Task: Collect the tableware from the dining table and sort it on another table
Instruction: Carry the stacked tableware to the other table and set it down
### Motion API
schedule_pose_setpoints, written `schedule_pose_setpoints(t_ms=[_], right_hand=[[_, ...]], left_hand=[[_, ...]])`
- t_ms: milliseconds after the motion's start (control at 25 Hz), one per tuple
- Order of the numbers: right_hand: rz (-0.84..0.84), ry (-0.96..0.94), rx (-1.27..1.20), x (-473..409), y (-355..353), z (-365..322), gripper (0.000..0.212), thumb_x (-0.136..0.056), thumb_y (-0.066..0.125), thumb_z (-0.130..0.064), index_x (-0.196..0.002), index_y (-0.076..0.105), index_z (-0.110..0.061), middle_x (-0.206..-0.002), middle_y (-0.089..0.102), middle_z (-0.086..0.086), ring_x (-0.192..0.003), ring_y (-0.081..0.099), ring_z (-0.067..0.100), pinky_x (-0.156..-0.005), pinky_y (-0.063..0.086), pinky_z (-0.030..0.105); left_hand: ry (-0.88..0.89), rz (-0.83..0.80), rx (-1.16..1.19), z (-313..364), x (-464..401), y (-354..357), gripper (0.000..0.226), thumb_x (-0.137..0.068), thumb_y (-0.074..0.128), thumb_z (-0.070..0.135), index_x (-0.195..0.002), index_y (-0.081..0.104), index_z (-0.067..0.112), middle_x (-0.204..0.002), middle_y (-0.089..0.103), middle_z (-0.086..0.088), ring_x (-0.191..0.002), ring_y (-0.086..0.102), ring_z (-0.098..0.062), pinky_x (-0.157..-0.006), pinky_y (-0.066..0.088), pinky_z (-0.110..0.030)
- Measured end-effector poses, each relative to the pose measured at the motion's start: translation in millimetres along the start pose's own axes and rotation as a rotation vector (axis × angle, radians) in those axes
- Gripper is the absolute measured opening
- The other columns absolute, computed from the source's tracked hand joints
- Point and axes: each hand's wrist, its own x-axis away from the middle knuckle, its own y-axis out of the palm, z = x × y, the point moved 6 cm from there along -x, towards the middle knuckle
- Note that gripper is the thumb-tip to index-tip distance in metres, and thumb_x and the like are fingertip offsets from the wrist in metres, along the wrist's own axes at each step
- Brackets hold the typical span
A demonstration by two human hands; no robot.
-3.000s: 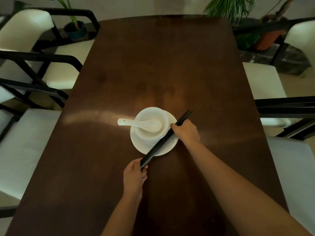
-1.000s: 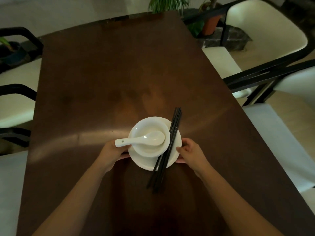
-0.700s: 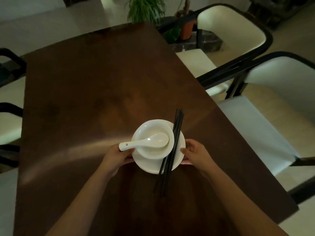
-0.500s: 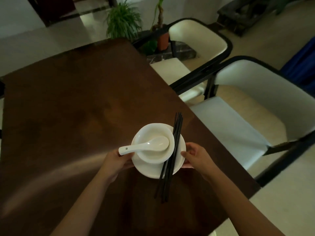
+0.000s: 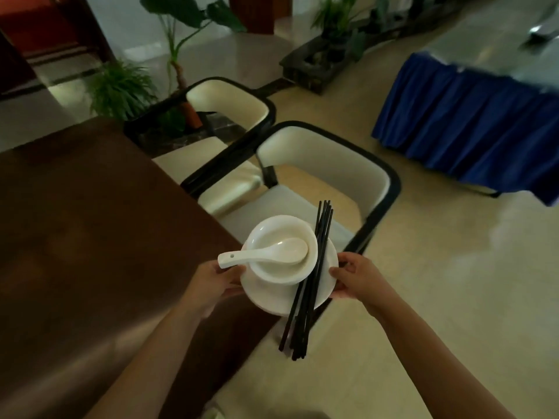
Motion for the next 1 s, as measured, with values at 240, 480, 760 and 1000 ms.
schedule_pose_setpoints(t_ms=[240,480,760,1000], right_hand=[[0.173,0.035,-0.099,41.9,-167.7,38.3,0.021,-0.087,0.054,0.0,-0.107,0.054,-0.005,-0.087,0.067,0.021,-0.067,0.07,0.022,-0.05,0.058,0.027],[0.389,0.083,-0.234,71.3,-305.4,85.0,0.019,-0.087,0.054,0.0,-0.105,0.055,-0.006,-0.081,0.068,0.017,-0.06,0.071,0.019,-0.05,0.057,0.027],[0.62,0.088,-0.323,71.5,-465.5,98.9,0.016,-0.087,0.05,0.004,-0.101,0.055,-0.002,-0.07,0.064,0.015,-0.048,0.067,0.015,-0.049,0.058,0.028],[0.744,0.085,-0.374,64.8,-609.3,84.4,0.021,-0.089,0.051,0.003,-0.109,0.054,0.0,-0.074,0.062,0.016,-0.057,0.065,0.022,-0.054,0.06,0.03]], left_hand=[[-0.008,-0.176,-0.011,4.3,-8.6,177.7,0.014,-0.088,0.059,0.006,-0.099,0.068,0.008,-0.086,0.074,-0.01,-0.078,0.071,-0.022,-0.064,0.058,-0.032],[-0.038,-0.398,-0.12,26.2,-24.5,340.7,0.014,-0.087,0.058,0.001,-0.09,0.067,0.011,-0.075,0.073,-0.004,-0.068,0.071,-0.016,-0.055,0.057,-0.025],[-0.015,-0.603,-0.223,69.1,-69.0,534.9,0.01,-0.086,0.059,0.003,-0.092,0.065,0.008,-0.085,0.071,-0.012,-0.079,0.07,-0.024,-0.061,0.058,-0.031],[0.018,-0.752,-0.283,125.3,-103.4,701.1,0.012,-0.087,0.059,0.003,-0.086,0.068,0.011,-0.071,0.075,-0.002,-0.067,0.072,-0.016,-0.055,0.056,-0.025]])
